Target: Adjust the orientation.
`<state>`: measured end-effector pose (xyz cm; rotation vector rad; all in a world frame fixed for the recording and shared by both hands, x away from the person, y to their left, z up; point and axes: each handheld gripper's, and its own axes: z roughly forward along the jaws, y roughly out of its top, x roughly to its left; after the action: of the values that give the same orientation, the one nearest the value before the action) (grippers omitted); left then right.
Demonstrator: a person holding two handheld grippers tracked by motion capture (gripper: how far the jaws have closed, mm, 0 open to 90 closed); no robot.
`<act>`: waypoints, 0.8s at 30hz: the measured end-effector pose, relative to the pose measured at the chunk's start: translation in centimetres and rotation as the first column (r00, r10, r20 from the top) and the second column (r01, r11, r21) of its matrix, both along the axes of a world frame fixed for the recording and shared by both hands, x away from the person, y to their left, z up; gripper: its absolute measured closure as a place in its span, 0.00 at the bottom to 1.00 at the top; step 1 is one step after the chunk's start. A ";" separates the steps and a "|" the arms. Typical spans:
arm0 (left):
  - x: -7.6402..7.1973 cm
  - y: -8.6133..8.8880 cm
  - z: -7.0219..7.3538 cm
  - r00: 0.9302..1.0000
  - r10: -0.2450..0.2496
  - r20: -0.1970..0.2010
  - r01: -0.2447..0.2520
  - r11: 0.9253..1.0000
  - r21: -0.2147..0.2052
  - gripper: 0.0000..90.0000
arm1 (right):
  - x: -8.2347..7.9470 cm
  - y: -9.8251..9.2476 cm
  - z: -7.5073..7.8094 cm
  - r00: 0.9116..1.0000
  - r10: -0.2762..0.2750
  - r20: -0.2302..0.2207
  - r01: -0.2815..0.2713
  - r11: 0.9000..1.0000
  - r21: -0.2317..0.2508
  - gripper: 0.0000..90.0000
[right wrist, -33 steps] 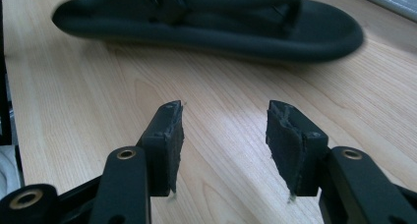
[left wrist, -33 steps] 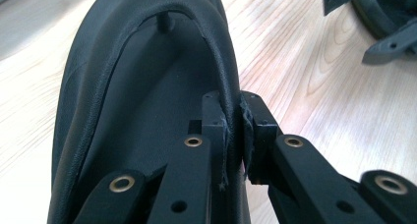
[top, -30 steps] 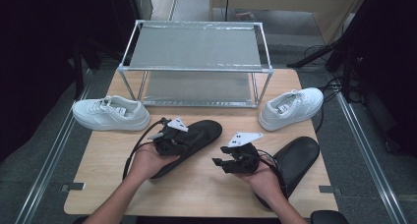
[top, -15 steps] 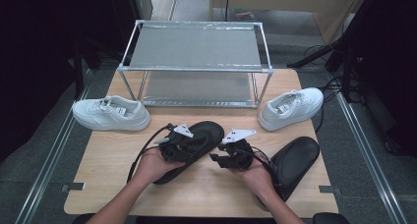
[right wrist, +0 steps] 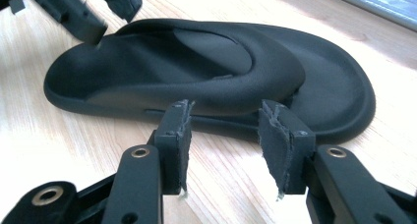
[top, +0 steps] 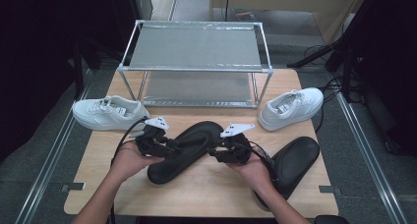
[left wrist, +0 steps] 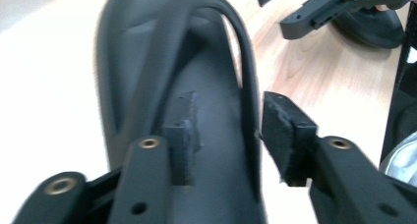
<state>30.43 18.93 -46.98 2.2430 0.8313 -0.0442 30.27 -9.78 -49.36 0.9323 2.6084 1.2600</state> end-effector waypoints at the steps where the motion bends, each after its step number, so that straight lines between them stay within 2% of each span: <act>1: 0.1 0.4 0.1 1.000 0.003 0.007 -0.003 1.000 -0.002 0.69 | 0.2 0.1 0.1 1.000 0.004 -0.005 -0.004 1.000 0.002 0.64; 3: 0.2 0.6 0.1 1.000 0.001 0.009 -0.001 1.000 -0.004 0.77 | 0.3 0.1 0.2 1.000 0.005 -0.008 -0.005 1.000 0.003 0.65; 4: 0.3 1.2 0.1 1.000 -0.006 0.028 0.006 1.000 0.009 0.83 | 0.4 0.2 0.2 1.000 0.003 -0.008 -0.003 1.000 0.004 0.67; 5: 0.4 1.4 0.1 1.000 -0.004 0.030 0.004 1.000 0.008 0.87 | 0.4 0.2 0.2 1.000 0.002 -0.008 -0.002 1.000 0.002 0.68; 8: 0.8 2.1 -0.2 1.000 0.013 0.019 -0.013 1.000 0.013 0.92 | 0.5 0.4 -0.2 1.000 0.004 -0.028 -0.005 1.000 -0.004 0.70; 11: 1.2 3.0 -0.7 0.999 0.046 0.021 -0.047 0.999 0.022 0.93 | 0.4 0.7 -0.3 0.999 0.008 -0.035 -0.009 1.000 -0.004 0.75; 15: 1.5 4.4 -1.3 0.996 0.089 0.011 -0.089 0.996 -0.001 0.96 | -0.1 1.0 -0.2 0.999 0.025 -0.028 -0.025 1.000 0.010 0.91; 17: 1.7 4.7 -1.8 0.996 0.094 0.006 -0.094 0.995 0.008 0.96 | -0.3 1.3 -0.3 0.999 0.033 -0.032 -0.032 0.999 0.013 0.96; 20: 1.9 5.0 -2.3 0.996 0.094 0.002 -0.094 0.995 0.017 0.96 | -0.4 1.8 -0.7 0.998 0.043 -0.039 -0.043 0.999 -0.003 0.97; 21: 2.0 5.1 -2.5 0.995 0.099 -0.009 -0.099 0.995 0.003 0.97 | -0.4 1.9 -0.7 0.998 0.045 -0.037 -0.046 0.999 -0.004 0.97; 24: 2.2 5.1 -3.1 0.993 0.113 -0.025 -0.113 0.994 0.001 0.97 | -0.6 2.2 -1.0 0.998 0.043 -0.042 -0.044 0.999 -0.014 0.98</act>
<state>32.62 24.06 -50.06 2.1948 0.9697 -0.0192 29.71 -7.60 -50.40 0.9134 2.6801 1.2422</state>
